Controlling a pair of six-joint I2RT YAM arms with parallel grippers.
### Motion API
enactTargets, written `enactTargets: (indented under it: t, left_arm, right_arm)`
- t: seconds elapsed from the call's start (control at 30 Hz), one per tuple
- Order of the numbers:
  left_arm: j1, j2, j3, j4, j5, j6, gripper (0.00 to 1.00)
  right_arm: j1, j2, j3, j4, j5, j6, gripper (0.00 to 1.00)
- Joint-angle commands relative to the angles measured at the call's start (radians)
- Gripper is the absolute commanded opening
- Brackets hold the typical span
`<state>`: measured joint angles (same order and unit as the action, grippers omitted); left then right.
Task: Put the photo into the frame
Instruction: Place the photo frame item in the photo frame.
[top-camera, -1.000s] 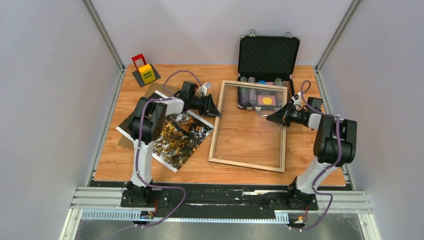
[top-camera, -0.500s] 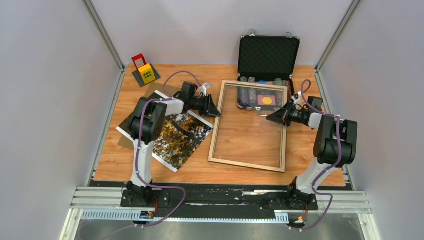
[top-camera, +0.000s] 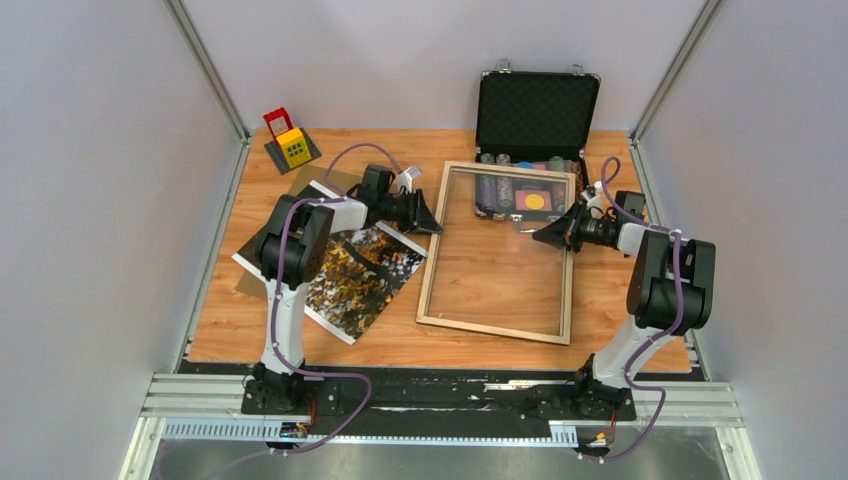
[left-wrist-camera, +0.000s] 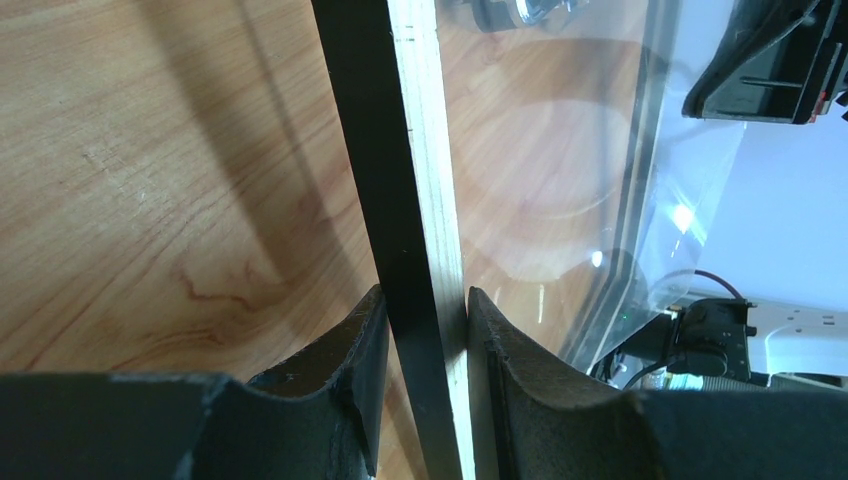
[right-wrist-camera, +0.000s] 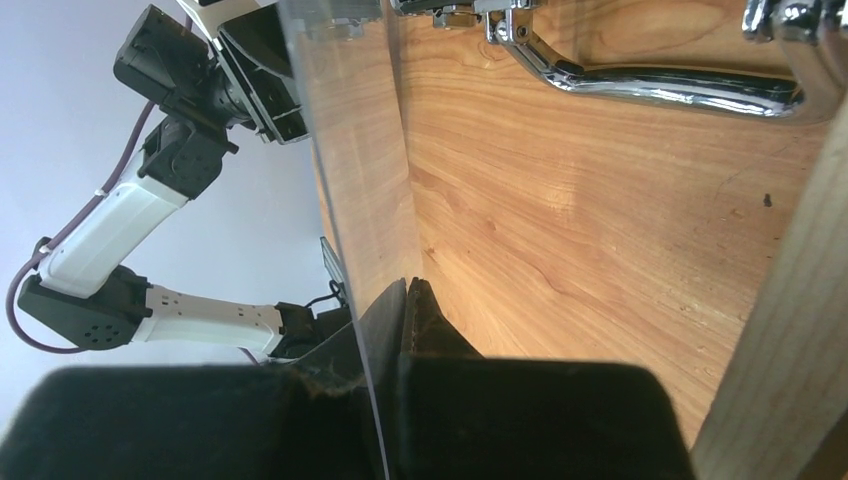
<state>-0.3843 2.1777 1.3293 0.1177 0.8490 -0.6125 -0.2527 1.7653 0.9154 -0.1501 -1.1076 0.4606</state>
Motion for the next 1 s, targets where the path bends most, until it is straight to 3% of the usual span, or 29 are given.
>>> enactTargets:
  t: [0.0, 0.97]
  left_arm:
    - [-0.014, -0.016, -0.023, 0.005, -0.11, 0.03, 0.2]
    - [-0.014, -0.04, -0.051, 0.012, -0.157, 0.019, 0.24]
  right_arm:
    - [0.027, -0.04, 0.019, -0.062, -0.063, -0.039, 0.0]
    - [0.027, -0.03, 0.036, -0.116, -0.107, -0.077, 0.0]
